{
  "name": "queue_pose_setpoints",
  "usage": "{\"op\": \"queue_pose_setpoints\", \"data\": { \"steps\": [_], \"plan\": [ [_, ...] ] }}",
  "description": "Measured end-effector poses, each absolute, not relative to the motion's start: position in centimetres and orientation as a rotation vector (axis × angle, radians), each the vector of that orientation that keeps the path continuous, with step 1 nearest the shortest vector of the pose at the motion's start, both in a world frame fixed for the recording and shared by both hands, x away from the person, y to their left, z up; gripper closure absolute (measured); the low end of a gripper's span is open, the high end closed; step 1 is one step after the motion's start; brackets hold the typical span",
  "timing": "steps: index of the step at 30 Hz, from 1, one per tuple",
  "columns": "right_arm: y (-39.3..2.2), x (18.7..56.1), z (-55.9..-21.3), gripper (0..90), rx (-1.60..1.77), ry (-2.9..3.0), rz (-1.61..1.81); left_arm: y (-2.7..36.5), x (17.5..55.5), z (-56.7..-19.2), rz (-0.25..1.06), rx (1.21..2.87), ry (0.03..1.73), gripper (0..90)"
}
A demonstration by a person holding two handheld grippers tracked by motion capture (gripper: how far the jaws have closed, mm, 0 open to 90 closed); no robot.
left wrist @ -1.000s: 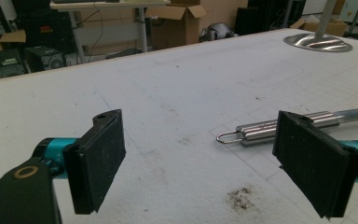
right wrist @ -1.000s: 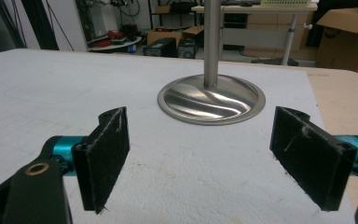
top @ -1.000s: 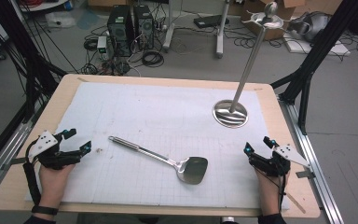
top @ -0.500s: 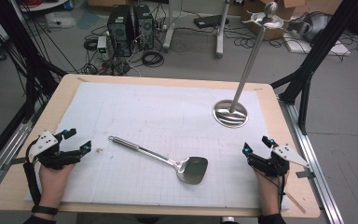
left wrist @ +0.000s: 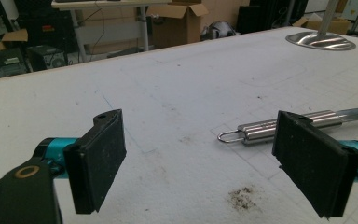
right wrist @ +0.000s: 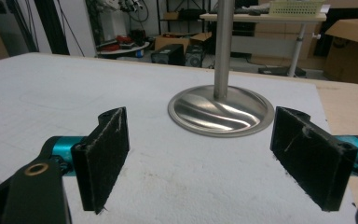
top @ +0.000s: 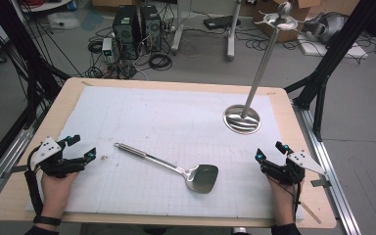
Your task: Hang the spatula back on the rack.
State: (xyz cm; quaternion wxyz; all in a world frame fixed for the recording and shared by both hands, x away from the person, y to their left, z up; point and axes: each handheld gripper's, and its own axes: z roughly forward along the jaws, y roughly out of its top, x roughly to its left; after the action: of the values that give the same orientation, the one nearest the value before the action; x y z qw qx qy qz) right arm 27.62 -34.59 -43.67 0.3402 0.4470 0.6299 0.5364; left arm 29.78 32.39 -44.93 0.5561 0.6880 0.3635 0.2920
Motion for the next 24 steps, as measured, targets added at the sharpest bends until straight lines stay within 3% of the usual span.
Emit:
{"op": "queue_pose_setpoints", "data": {
  "steps": [11, 24],
  "plan": [
    [-33.5, 27.9, -41.9, 16.7, 1.096, 1.705, 1.450, 32.4, 29.8, -44.9, 0.690, 1.628, 0.862, 17.8],
    [-29.4, 28.8, -38.5, 16.0, 0.929, 1.859, 1.540, 32.3, 29.8, -44.9, 0.692, 1.632, 0.857, 18.1]
  ]
}}
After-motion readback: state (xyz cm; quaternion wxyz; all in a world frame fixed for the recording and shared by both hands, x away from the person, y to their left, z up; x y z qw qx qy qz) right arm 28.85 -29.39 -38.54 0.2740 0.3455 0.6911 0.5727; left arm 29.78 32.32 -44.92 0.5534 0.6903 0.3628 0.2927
